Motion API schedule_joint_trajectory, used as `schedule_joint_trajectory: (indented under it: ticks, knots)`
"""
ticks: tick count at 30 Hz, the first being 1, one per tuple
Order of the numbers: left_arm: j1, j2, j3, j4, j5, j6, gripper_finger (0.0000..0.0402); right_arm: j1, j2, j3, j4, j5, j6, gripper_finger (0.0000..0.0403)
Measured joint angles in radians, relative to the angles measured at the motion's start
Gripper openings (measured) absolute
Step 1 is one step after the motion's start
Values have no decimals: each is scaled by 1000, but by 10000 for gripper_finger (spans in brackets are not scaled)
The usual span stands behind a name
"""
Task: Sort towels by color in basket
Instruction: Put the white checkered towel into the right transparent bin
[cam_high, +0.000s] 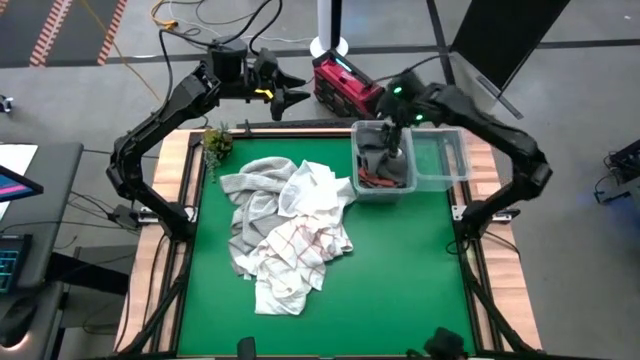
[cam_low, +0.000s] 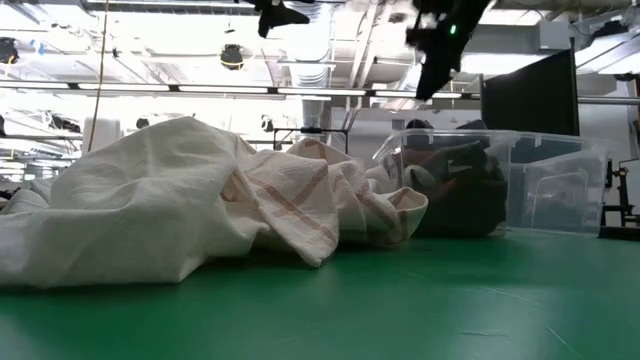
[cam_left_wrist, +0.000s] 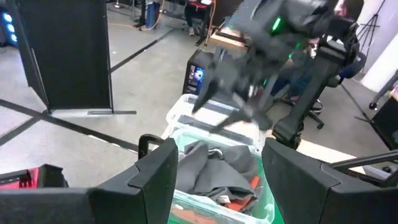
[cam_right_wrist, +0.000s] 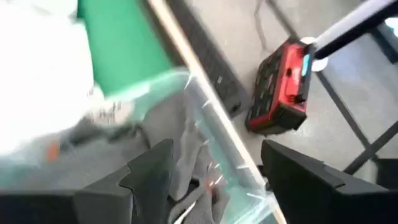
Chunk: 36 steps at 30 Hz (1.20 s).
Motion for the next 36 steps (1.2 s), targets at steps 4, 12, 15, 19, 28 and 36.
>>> schedule_joint_trajectory:
  ticks: [4,12,15,19,28,36]
  knots:
    - [-6,0,1,-78,0,31,224,-7,-50,14,2,-9,141,281]
    - [-89,-1,-93,-377,-13,185,224,70,-52,-20,-7,-87,353,281]
    - [-128,1,-166,-442,-15,188,223,139,-56,-26,-5,-89,374,281]
    - [-180,-5,-273,-521,-15,198,216,233,-59,-25,13,-92,374,281]
    - [-355,-3,-527,-585,-16,206,202,351,-58,-25,27,-91,442,281]
    - [-493,-4,-547,-571,-17,194,189,367,-55,-24,123,-54,494,281]
